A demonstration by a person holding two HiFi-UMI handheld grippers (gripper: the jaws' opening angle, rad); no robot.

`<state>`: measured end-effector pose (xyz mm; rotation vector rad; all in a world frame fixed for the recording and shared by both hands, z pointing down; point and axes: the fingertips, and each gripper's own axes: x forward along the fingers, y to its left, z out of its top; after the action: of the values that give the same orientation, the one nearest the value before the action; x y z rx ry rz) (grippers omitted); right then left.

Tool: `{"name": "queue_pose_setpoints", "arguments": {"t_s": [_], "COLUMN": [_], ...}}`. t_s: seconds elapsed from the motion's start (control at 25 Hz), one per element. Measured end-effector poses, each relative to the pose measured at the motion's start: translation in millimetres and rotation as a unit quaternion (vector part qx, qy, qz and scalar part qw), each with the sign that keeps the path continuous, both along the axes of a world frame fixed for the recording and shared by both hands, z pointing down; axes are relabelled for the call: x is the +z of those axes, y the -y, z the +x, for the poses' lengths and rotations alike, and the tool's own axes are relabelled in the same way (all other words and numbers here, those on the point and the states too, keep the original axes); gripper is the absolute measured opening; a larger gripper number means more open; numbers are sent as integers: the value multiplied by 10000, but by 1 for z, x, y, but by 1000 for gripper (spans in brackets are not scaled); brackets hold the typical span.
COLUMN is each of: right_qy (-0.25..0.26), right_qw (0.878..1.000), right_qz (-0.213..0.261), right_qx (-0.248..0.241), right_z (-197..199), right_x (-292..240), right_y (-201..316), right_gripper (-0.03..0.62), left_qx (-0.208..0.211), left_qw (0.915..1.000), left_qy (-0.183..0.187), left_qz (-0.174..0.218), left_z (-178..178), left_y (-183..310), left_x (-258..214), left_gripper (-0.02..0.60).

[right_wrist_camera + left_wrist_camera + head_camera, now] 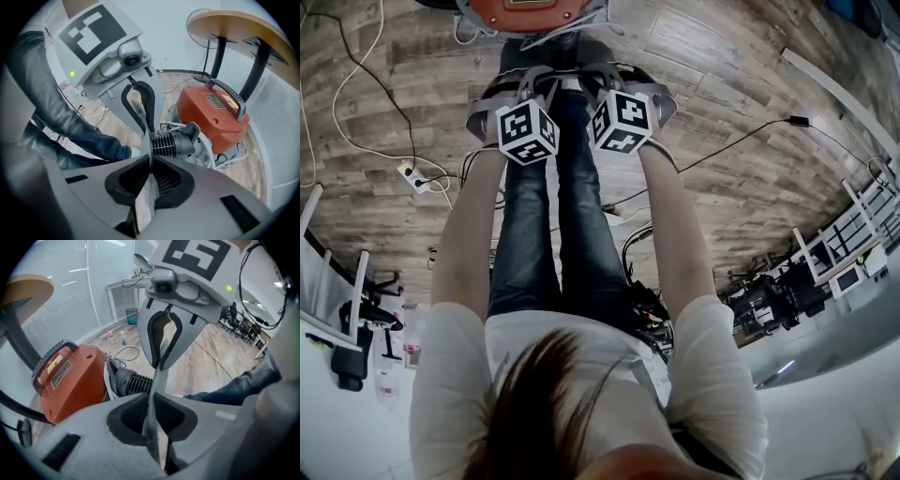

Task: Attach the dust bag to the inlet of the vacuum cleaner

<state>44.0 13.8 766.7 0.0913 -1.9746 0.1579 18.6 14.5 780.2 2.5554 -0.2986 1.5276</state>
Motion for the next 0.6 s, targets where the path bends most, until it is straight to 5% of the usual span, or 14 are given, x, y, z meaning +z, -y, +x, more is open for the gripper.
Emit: {"name": "queue_pose_setpoints", "arguments": {"t_s": [0.6], "right_qy": [7], "right_qw": [9998], "right_qz": [-13], "right_qx": [198], "right_z": [-1], "right_x": [4], "right_y": [13], "right_gripper": [29], "left_qx": [44], "left_qw": [9998], "left_qy": [170], "left_qz": [-44], "left_z": [-1], "left_y": [13], "left_x": [4], "left_gripper": [54]}}
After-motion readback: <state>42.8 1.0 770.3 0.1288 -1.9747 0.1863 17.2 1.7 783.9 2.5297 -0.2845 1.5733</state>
